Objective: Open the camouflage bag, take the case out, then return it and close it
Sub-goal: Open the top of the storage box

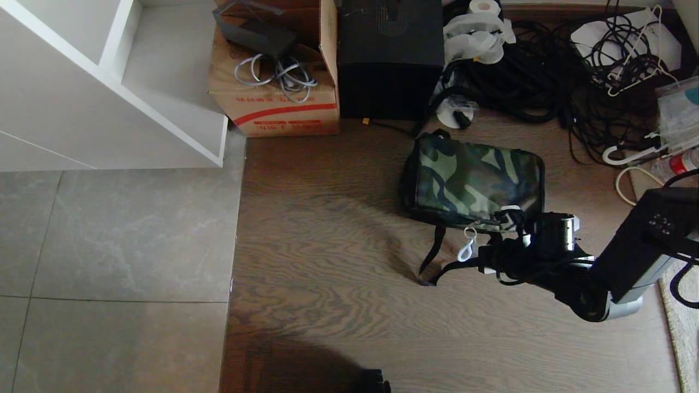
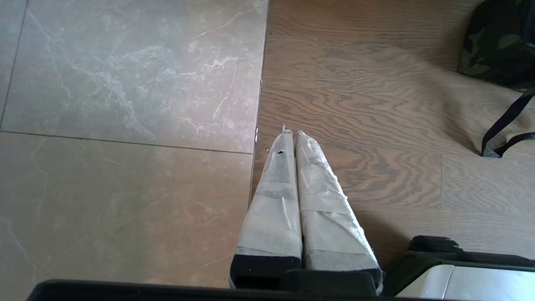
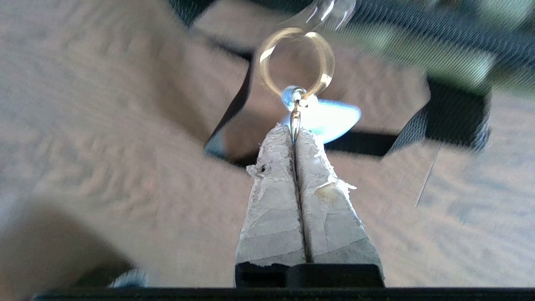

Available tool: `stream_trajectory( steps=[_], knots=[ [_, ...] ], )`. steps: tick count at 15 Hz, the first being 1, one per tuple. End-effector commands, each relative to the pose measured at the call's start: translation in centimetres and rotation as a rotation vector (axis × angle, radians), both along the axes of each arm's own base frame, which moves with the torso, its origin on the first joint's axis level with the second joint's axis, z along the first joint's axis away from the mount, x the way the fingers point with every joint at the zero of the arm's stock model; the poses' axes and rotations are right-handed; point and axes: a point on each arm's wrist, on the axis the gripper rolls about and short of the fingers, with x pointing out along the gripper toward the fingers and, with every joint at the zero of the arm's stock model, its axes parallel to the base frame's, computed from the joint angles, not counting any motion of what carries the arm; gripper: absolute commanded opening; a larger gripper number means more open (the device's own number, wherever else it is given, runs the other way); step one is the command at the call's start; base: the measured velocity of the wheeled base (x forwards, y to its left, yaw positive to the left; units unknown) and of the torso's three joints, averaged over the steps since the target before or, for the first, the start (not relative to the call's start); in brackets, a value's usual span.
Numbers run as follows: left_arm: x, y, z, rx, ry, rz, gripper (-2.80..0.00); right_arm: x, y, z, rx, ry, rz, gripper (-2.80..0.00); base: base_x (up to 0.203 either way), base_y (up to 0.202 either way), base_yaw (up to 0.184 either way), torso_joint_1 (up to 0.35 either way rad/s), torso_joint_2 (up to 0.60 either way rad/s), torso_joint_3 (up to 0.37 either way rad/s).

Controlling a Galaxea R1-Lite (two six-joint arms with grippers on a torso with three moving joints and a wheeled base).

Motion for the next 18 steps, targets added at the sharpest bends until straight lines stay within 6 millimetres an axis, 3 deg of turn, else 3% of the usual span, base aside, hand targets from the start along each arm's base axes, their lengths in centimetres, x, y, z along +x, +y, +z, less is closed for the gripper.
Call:
stream_trajectory(
  steps=[1,11,18],
  knots=[
    [0.1,0.0,-0.2,-0.001,0.009,0.001,-2.8,-0.1,-0.3,1.0,0.001,-0.033,-0.002,-2.8,0.0,0.0,0.0,0.0,0.0,0.0],
    [0.1,0.0,-0.2,-0.001,0.008,0.001,-2.8,1.4,-3.7,0.1,-0.12,-0.061,-0.024,-2.8,0.0,0.0,0.0,0.0,0.0,0.0],
    [0.1,0.0,-0.2,-0.001,0.008,0.002,-2.8,0.6,-1.7,-0.3,-0.057,-0.023,0.038,-2.8,0.0,0.0,0.0,0.0,0.0,0.0]
  ],
)
